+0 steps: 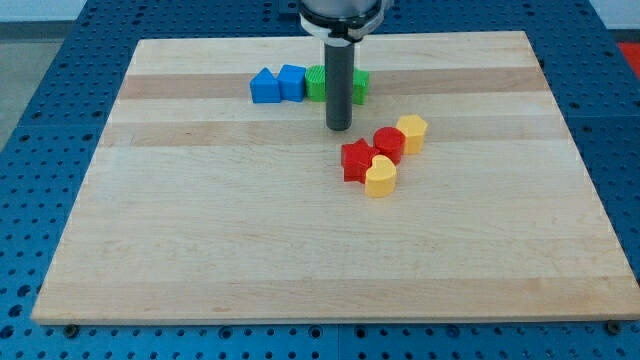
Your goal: Put your arm at the top left side of hexagon
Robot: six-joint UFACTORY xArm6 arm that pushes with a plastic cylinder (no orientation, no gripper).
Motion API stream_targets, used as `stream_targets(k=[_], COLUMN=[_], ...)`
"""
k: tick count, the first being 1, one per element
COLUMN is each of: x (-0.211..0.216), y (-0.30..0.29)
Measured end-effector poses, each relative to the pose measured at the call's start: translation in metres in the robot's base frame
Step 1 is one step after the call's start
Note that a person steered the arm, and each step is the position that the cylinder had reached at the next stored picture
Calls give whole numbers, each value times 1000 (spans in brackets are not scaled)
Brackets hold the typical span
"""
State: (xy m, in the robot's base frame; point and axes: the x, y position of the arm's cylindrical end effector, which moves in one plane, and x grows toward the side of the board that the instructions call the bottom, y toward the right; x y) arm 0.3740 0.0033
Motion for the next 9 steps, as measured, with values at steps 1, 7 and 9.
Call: stream_targets(k=[1,7,9], x=[0,-3,-3], y=[0,51,64])
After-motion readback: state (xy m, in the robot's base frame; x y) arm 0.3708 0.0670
